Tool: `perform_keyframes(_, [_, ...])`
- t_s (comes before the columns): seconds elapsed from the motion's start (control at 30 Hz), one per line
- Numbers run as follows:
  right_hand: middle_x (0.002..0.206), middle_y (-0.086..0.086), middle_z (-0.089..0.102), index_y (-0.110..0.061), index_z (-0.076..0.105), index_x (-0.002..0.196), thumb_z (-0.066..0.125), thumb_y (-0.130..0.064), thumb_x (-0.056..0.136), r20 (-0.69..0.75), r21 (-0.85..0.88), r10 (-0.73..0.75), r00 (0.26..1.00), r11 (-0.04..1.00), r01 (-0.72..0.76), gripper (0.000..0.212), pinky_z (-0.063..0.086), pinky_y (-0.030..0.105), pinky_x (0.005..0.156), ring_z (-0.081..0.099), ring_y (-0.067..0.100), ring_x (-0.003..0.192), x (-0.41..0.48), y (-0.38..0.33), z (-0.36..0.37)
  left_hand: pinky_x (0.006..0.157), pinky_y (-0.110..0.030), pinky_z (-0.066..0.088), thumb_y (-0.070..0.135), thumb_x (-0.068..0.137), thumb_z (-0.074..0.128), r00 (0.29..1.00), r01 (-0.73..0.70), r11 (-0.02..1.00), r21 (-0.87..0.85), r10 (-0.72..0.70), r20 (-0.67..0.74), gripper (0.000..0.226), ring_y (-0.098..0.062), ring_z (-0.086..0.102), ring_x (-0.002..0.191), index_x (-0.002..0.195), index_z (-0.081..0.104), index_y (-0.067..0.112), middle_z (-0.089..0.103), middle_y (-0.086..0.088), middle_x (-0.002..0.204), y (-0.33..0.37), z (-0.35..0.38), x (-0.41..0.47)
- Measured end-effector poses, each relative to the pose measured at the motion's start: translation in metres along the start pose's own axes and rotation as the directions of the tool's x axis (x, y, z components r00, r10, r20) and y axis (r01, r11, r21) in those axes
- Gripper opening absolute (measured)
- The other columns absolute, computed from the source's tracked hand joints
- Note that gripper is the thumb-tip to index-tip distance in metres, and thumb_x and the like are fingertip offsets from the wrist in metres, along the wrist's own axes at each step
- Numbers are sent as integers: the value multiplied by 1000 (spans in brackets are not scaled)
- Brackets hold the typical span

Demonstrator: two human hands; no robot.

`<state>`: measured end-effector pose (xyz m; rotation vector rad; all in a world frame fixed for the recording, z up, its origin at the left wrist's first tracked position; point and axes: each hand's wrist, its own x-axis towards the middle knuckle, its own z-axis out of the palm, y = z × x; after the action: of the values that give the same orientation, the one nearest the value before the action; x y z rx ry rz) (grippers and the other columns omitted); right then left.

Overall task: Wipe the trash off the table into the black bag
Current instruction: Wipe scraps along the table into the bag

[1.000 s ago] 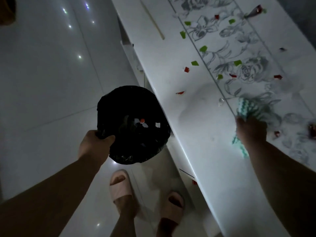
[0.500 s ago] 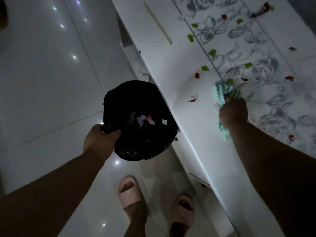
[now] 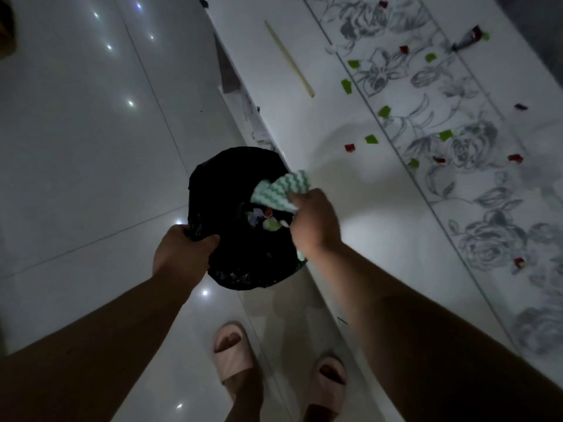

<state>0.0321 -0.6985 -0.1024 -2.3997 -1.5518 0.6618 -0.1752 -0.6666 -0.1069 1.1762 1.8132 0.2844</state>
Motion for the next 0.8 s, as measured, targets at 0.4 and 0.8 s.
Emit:
perform_keyframes(0.4, [91,33,62,3,63,111,44,-3,79,-512,76,359,780,924,-375,37,44,45,80,56,48,92,-23,121,-89,76,-41,55,35,76,69,999,34,998,57,-33,-24,50,-27,64,81,120,55,13,61,1,85,19,-8,13])
perform_keyframes(0.8, [119,27,59,3,59,114,52,-9,86,-168,264,743,648,667,-696,32,38,22,74,53,39,112,46,211,-111,70,-37,44,29,81,63,987,91,990,109,-76,-141,52,-37,60,91,127,51,10,64,-18,111,36,-1,43])
